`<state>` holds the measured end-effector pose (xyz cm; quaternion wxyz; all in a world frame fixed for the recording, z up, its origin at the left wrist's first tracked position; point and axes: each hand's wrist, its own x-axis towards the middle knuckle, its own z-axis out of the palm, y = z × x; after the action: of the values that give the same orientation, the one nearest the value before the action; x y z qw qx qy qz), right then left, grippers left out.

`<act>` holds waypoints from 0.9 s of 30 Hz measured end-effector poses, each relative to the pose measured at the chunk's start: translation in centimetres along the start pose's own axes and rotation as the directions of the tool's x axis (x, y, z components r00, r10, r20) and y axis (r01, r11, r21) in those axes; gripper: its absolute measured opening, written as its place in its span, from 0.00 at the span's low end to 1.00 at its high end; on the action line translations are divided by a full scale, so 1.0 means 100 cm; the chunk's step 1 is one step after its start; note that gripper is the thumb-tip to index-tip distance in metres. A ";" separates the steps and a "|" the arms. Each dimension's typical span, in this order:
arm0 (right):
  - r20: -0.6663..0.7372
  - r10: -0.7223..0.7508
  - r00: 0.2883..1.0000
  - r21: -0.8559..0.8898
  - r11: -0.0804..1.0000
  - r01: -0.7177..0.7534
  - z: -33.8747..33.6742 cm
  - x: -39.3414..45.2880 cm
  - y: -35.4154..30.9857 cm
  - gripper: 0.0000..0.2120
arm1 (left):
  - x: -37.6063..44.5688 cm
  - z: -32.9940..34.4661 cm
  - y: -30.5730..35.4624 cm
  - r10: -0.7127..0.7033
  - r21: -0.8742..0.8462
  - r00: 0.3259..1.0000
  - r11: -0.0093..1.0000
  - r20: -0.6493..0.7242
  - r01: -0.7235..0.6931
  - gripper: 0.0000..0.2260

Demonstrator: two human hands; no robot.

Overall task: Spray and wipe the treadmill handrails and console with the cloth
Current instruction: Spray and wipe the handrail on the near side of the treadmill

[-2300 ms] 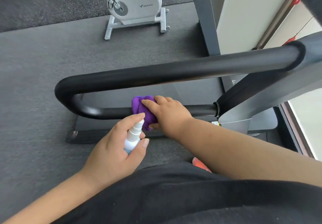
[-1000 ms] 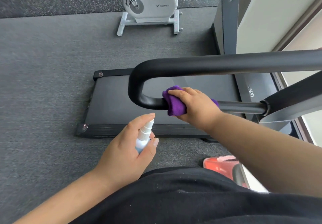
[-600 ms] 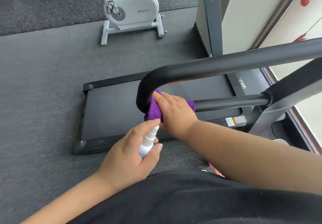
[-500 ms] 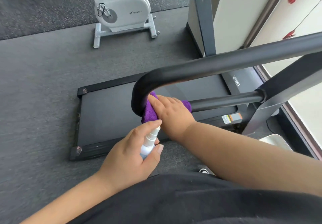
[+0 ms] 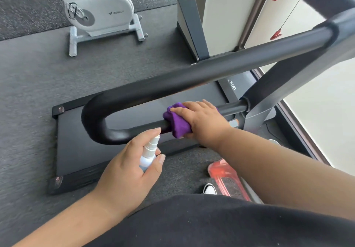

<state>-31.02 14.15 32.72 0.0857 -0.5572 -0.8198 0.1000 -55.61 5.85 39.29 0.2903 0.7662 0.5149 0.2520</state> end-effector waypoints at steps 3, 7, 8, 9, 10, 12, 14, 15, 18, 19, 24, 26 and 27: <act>0.039 0.072 0.997 -0.009 0.997 -0.072 -0.012 -0.016 0.045 0.42 | 0.009 0.013 0.009 -0.059 0.009 0.998 0.998 -0.018 0.059 0.23; -0.002 0.092 0.996 0.023 0.996 -0.092 -0.024 -0.035 0.093 0.42 | 0.019 0.024 0.019 -0.169 0.018 0.984 0.985 -0.060 0.170 0.24; -0.034 0.058 0.998 0.042 0.998 -0.056 -0.024 -0.040 0.101 0.41 | 0.020 0.025 0.021 -0.192 0.028 0.979 0.980 -0.072 0.195 0.24; -0.074 0.022 0.997 0.071 0.997 -0.017 -0.023 -0.043 0.107 0.39 | 0.021 0.026 0.023 -0.221 0.044 0.971 0.973 -0.090 0.226 0.23; -0.123 -0.004 0.992 0.105 0.994 0.017 -0.021 -0.046 0.111 0.38 | 0.021 0.026 0.024 -0.258 0.064 0.959 0.962 -0.116 0.266 0.22; -0.239 -0.022 0.971 0.169 0.984 0.063 -0.017 -0.045 0.109 0.39 | 0.019 0.026 0.025 -0.335 0.107 0.925 0.928 -0.181 0.357 0.21; -0.334 -0.041 0.942 0.234 0.964 0.125 -0.018 -0.041 0.094 0.40 | 0.016 0.023 0.024 -0.392 0.172 0.892 0.885 -0.226 0.432 0.21; -0.356 -0.075 0.931 0.273 0.945 0.181 -0.019 -0.039 0.081 0.40 | 0.015 0.021 0.023 -0.414 0.211 0.879 0.861 -0.235 0.462 0.21; -0.326 -0.263 0.908 0.363 0.852 0.377 -0.024 -0.034 0.038 0.34 | 0.017 0.014 0.019 -0.479 0.323 0.846 0.782 -0.235 0.533 0.20; -0.303 -0.333 0.893 0.370 0.822 0.432 -0.025 -0.034 0.025 0.31 | 0.020 0.013 0.018 -0.484 0.356 0.843 0.764 -0.236 0.538 0.19; -0.189 -0.499 0.846 0.399 0.748 0.530 -0.018 -0.047 0.008 0.27 | 0.039 0.024 0.016 -0.455 0.460 0.868 0.738 -0.200 0.493 0.16; -0.150 -0.520 0.841 0.404 0.744 0.532 -0.014 -0.054 0.012 0.27 | 0.046 0.029 0.012 -0.474 0.468 0.859 0.725 -0.194 0.506 0.15; -0.135 -0.534 0.835 0.404 0.739 0.539 -0.012 -0.057 0.014 0.27 | 0.049 0.032 0.010 -0.479 0.468 0.857 0.723 -0.191 0.508 0.15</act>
<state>-27.35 9.41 33.29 0.2345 -0.2657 -0.9026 0.2445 -51.08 9.54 38.18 0.1223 0.6424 0.7553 0.0441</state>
